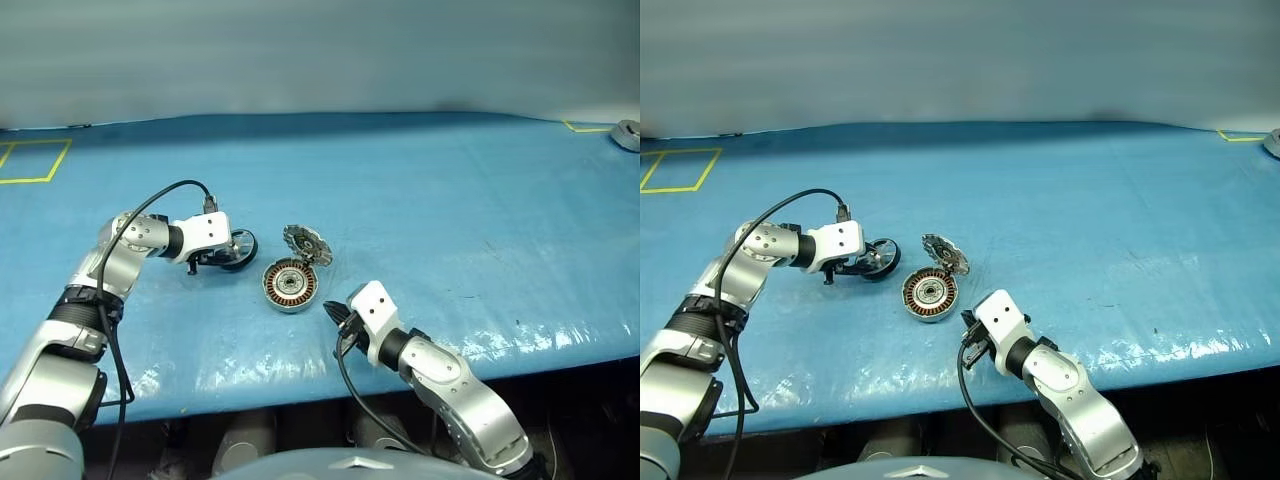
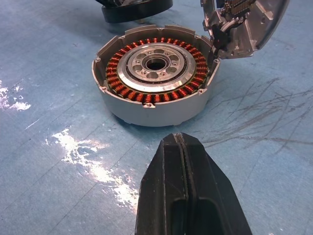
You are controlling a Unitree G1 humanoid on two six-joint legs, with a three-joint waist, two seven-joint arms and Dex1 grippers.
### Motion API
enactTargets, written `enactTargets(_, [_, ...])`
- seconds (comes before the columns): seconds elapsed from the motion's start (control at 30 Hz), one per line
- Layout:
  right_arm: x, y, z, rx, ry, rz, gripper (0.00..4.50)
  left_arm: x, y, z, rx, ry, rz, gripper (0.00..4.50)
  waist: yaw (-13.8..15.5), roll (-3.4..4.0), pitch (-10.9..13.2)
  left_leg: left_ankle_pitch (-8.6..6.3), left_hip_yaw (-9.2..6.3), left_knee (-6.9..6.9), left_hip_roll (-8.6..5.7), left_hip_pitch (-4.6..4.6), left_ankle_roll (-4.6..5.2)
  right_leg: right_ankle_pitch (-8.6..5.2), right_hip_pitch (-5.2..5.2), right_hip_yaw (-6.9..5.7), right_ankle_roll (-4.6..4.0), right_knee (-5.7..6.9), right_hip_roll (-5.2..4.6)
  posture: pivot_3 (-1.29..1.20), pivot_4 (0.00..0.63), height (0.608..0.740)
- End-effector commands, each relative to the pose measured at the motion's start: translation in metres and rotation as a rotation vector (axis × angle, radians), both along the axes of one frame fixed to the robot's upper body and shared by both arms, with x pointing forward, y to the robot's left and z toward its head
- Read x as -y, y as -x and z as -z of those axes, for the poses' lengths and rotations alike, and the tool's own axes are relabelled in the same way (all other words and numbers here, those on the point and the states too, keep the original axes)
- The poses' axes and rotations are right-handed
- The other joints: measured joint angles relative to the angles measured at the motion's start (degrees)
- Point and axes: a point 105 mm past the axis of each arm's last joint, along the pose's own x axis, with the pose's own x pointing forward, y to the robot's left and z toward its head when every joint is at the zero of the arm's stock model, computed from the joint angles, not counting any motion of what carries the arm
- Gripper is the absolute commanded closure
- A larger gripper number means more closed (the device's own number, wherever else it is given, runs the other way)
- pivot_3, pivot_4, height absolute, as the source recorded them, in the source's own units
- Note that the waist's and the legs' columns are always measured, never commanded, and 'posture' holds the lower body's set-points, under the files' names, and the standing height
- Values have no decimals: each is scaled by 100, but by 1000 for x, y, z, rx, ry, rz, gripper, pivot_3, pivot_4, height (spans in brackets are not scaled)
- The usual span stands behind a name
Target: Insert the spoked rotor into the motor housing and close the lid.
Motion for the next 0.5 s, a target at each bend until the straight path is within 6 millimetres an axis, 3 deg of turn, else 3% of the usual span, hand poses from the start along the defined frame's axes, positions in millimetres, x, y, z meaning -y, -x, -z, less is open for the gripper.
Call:
enactTargets(0.03, [-5, -2, -11, 50, -20, -10, 4500, 0, 0, 1, -7, -1, 11, 3119, 1, 0, -1, 0, 0, 0, -1, -1, 0, 0, 0, 0, 0, 0, -1, 0, 150, 740])
enactTargets(0.17, [-5, -2, -10, 46, -18, -6, 4500, 1, -1, 2, -8, -8, 28, 3552, 13, 0, -4, 0, -1, 1, -4, -1, 0, 1, 1, 1, 2, -1, -2, 0, 150, 740])
enactTargets(0.4, [-5, -2, -6, 39, -5, 4, 4500, 1, 1, 2, -18, 8, 39, 3551, 11, 1, -4, 0, -1, 2, -3, 0, 0, 2, 1, 2, 2, 0, -2, 0, 150, 740])
enactTargets(0.5, [-5, -2, -6, 40, -1, 7, 4500, 0, 1, -7, -6, 58, 22, 3551, 8, 0, -4, 0, 0, 2, -4, -1, 0, 2, 1, 2, 2, 0, -2, 0, 150, 740])
